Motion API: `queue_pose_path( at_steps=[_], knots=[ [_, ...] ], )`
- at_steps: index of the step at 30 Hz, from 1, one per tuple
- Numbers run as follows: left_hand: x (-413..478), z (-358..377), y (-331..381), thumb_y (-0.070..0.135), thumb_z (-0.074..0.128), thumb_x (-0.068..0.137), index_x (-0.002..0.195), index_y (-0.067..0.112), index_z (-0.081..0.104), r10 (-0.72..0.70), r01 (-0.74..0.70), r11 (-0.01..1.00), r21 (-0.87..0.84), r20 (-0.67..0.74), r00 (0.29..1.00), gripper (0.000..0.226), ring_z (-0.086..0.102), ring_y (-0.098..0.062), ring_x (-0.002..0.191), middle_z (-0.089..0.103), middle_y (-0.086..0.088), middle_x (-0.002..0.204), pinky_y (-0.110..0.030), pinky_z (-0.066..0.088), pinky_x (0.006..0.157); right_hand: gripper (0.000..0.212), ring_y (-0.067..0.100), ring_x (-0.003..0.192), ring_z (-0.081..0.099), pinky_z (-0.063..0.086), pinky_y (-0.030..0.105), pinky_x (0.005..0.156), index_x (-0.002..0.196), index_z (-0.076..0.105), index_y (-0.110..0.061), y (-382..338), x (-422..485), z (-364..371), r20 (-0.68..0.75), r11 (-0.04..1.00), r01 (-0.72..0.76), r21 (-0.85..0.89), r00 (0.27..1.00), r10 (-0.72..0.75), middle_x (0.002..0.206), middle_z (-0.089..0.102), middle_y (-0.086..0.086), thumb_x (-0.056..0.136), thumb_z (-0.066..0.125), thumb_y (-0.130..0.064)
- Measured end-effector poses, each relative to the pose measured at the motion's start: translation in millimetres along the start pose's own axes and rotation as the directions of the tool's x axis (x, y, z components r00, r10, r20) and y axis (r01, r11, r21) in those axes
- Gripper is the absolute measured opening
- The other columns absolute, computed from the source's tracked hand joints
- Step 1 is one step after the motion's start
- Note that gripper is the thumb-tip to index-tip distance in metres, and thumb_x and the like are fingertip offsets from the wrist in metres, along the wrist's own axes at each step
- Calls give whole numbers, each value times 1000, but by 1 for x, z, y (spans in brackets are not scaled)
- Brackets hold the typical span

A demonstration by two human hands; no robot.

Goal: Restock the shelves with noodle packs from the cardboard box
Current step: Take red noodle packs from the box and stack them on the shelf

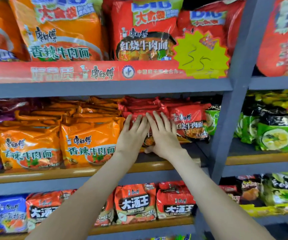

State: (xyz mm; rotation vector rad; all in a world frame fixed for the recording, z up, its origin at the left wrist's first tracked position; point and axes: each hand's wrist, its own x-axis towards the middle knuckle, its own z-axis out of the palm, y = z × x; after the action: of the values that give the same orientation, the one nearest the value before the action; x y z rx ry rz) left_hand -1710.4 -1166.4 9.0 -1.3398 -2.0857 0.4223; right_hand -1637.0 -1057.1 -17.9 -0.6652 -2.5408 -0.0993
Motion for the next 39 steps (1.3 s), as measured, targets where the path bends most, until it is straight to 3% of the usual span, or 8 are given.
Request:
queue_pose_path(
  at_steps=[6,9,12,15,18,32,36,39],
  knots=[
    [6,-7,7,53,61,84,147,7,11,-9,7,1000,-19,-112,994,93,20,-32,141,17,-16,152,-54,4,116,110,17,143,-16,-4,43,115,151,-5,-30,16,-6,-9,32,951,-17,309,999,8,157,-17,-5,76,75,-41],
    [13,-16,14,36,75,65,131,9,49,20,-36,998,-46,-303,953,76,49,-30,120,51,-14,132,-52,29,109,84,25,145,-6,6,46,119,152,6,-23,35,-9,-12,-94,849,-235,473,945,314,158,-7,4,89,60,-12],
    [26,-21,30,33,72,64,132,8,53,75,-120,988,-93,-386,919,75,50,-29,124,53,-13,134,-50,32,108,102,32,144,-15,2,49,117,149,-18,-24,51,-9,-14,55,780,-557,284,822,567,155,-24,9,86,59,-2],
    [43,-27,45,35,56,86,149,7,26,176,-187,982,-10,-298,938,75,24,-27,143,27,-14,154,-52,10,116,115,33,141,-25,5,51,115,141,-34,-30,56,-5,-13,183,747,-644,168,765,618,148,-41,7,83,60,3],
    [65,-30,52,40,36,98,152,10,-1,232,-216,969,121,-141,962,72,-4,-24,148,-3,-10,160,-54,-14,113,113,35,141,-24,17,49,116,141,-33,-32,56,1,-9,197,741,-658,138,751,630,147,-43,6,84,58,4],
    [83,-35,60,40,29,100,153,12,7,179,-160,964,210,-71,981,63,-6,-30,147,7,-11,160,-58,-24,103,101,48,141,-9,49,38,91,146,-26,-17,56,19,17,81,786,-615,-56,782,618,153,-27,20,89,56,-6],
    [68,-45,59,32,28,101,152,8,7,203,-185,972,144,-127,971,61,-9,-28,147,4,-11,160,-58,-26,102,88,40,143,-13,18,46,116,144,-31,-18,50,2,-4,89,815,-580,12,812,577,153,-27,16,99,46,-23],
    [44,-53,55,26,27,98,151,6,13,148,-149,989,6,-164,975,59,-3,-27,147,11,-12,159,-57,-24,106,73,32,145,-13,6,41,117,149,-19,-14,41,-19,-23,21,882,-465,79,885,465,156,-21,15,101,36,-18]
  ],
)
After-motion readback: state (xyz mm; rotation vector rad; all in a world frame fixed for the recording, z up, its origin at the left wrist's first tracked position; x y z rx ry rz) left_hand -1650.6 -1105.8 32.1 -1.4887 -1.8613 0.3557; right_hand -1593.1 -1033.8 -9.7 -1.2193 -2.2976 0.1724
